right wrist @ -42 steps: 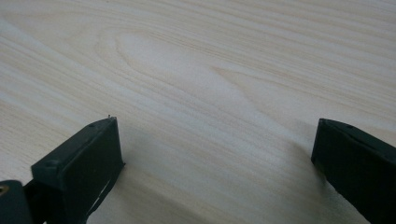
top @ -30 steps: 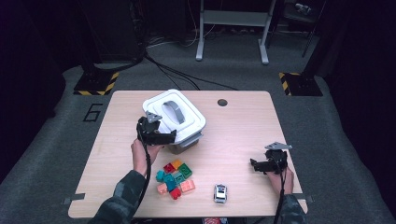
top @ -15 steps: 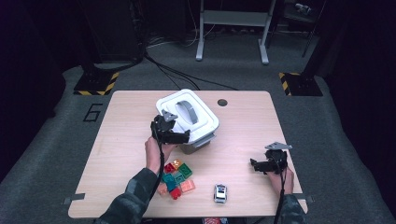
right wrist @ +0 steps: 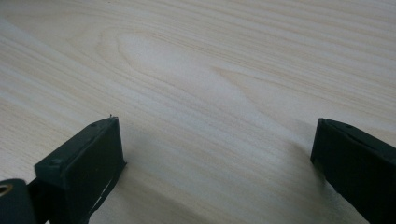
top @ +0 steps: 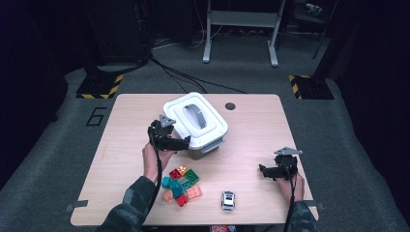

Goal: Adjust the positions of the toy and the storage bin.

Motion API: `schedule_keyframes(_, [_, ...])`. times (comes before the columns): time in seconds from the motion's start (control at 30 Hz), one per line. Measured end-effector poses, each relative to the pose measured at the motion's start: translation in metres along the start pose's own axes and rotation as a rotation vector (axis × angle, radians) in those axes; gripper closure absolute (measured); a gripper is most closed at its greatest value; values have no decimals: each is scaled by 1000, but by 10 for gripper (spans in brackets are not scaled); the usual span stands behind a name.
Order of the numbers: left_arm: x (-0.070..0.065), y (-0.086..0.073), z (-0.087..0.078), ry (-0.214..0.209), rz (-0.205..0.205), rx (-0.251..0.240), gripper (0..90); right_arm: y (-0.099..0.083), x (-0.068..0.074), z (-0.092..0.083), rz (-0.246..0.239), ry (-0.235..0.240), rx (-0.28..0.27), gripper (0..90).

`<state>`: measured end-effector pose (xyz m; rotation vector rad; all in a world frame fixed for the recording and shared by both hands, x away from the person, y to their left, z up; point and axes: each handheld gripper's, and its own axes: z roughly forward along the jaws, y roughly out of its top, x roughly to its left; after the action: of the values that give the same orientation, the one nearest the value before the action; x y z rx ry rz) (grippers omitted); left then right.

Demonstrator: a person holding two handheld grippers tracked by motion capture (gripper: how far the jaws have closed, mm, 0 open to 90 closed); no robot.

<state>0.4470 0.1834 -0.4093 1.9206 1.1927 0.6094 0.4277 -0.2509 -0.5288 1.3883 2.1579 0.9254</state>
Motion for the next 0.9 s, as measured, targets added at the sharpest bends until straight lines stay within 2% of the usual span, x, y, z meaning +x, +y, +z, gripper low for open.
schedule_keyframes(0.03, [4, -2, -2, 6, -8, 1, 0, 0, 0, 0, 0, 0, 0, 16])
schedule_keyframes(0.1, [13, -7, -6, 26, 5, 19, 0, 0, 0, 0, 0, 0, -1, 17])
schedule_keyframes(0.17, [25, -16, -8, 50, -12, 31, 0, 0, 0, 0, 0, -3, 0, 18])
schedule_keyframes(0.23, [33, -23, -9, 72, -2, 46, 0, 0, 0, 0, 0, -4, 1, 18])
schedule_keyframes(0.27, [45, -34, -9, 93, -11, 67, 0, 0, 0, 0, 2, -5, 1, 18])
schedule_keyframes(0.33, [59, -47, -8, 106, -25, 87, 0, 0, 1, 0, 4, -5, 0, 19])
schedule_keyframes(0.37, [59, -47, -8, 106, -25, 87, 0, 0, 1, 0, 4, -5, 0, 19])
schedule_keyframes(0.4, [73, -61, -6, 104, -36, 114, 1, 0, 0, 0, 1, -2, 0, 19])
schedule_keyframes(0.43, [73, -61, -6, 104, -36, 114, 0, 0, 0, 0, 0, -2, 0, 19])
schedule_keyframes(0.47, [78, -68, -4, 110, -57, 113, 0, 0, 0, 0, 0, -2, 0, 19])
schedule_keyframes(0.5, [84, -75, -3, 116, -56, 136, 0, 0, 0, 0, 0, -1, 0, 19])
schedule_keyframes(0.53, [95, -89, 0, 126, -67, 157, 0, 0, 0, 0, 0, -2, 0, 19])
schedule_keyframes(0.57, [95, -89, 0, 126, -67, 157, 0, 0, 0, 0, 0, -2, 0, 19])
schedule_keyframes(0.73, [119, -120, 1, 136, -91, 190, 1, 0, 1, -1, -7, -19, 0, 20])
schedule_keyframes(0.77, [119, -120, 1, 136, -91, 190, 1, 0, 1, -1, -7, -19, 0, 20])
schedule_keyframes(0.8, [123, -126, 1, 132, -119, 183, 1, 1, 2, -2, -5, -20, 24, 18])
schedule_keyframes(0.83, [123, -126, 1, 132, -119, 183, 1, 1, 2, -2, -5, -20, 24, 18])
schedule_keyframes(0.87, [124, -131, 1, 138, -110, 181, 1, 5, 5, -5, 14, -39, 76, 7])
schedule_keyframes(0.9, [124, -131, 1, 138, -110, 181, 1, 7, 4, -5, 5, -41, 85, 3])
